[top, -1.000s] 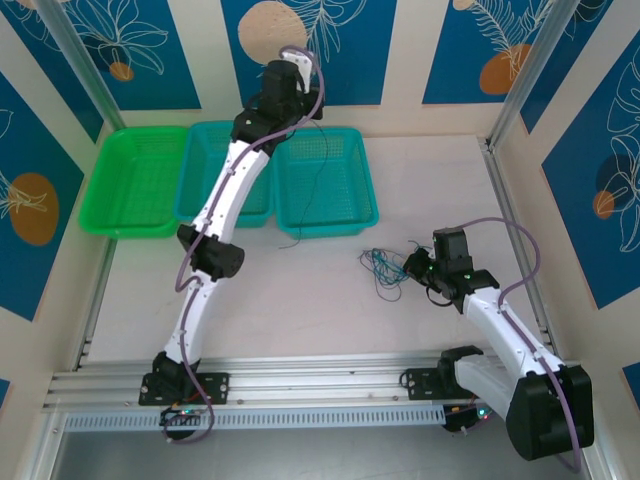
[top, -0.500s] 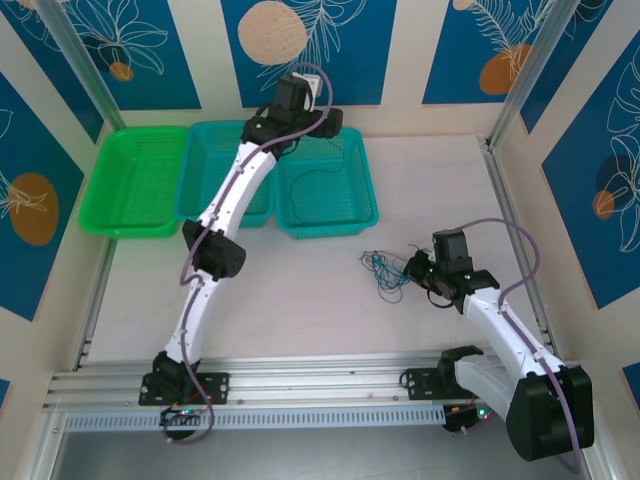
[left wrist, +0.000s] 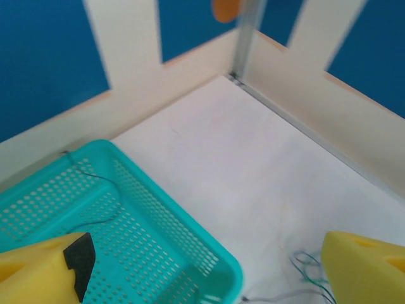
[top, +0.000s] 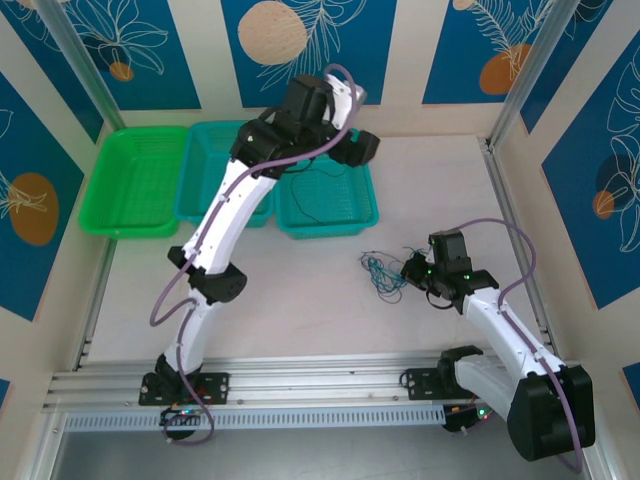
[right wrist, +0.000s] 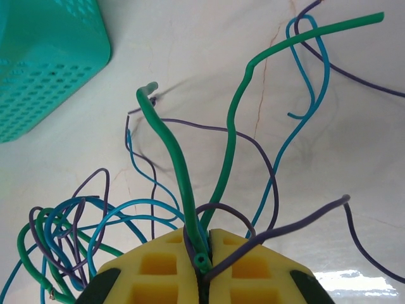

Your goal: Untangle the cables

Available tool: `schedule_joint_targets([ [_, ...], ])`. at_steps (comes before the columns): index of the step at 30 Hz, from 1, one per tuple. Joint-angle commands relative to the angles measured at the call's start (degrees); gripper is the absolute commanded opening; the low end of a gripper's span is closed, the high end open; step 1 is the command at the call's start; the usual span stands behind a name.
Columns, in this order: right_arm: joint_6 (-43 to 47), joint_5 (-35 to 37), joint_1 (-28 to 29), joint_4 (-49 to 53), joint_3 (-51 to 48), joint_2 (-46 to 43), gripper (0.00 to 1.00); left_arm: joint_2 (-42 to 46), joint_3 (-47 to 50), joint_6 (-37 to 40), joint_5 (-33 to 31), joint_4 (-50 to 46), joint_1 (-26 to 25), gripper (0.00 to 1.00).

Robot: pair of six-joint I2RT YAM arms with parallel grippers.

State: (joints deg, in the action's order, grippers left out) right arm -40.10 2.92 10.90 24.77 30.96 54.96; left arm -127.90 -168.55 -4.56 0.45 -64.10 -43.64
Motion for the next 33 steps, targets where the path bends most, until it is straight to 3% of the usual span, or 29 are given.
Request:
schedule_joint_targets([
  [1,4.0,-3.7,0.6,3.4,1.3,0.3,0.00,6.5,5.5,3.4,0.8,-4.3,-0.2,0.93],
  [6,6.8,-8.2,2.7,3.9,2.5,2.1,0.00,19.0,19.5,4.6,-0.9,-5.2,-0.5,0.94],
  [8,6.7,-10.7,4.3,2.2,2.6,3.2,0.00,26.2,31.5,4.6,-0.8,-2.7,-1.0,0.95],
  [12,4.9,-13.5,6.7,-1.4,3.0,5.4,0.00,45.3,63.9,1.6,-0.1,13.4,-1.2,0.94],
  [16,4.2,-13.9,8.8,-2.6,4.9,8.1,0.00,56.2,82.2,-2.3,0.8,21.2,-1.2,0.93],
  [20,1.9,-17.4,9.4,-4.3,6.6,10.8,0.00,65.1,101.3,-4.7,9.7,36.8,-1.2,0.92],
  [26,-3.9,-23.7,9.9,-6.7,7.1,10.2,0.00,73.5,127.7,-4.8,15.0,64.4,-1.6,0.91],
  [30,-10.3,-22.9,10.1,-6.8,7.0,6.8,0.00,73.5,138.9,-7.5,19.1,81.5,-2.2,0.91],
  [33,-17.3,-19.9,10.2,-7.0,5.9,3.5,0.00,72.1,142.7,-7.8,21.3,88.8,-4.2,0.91],
])
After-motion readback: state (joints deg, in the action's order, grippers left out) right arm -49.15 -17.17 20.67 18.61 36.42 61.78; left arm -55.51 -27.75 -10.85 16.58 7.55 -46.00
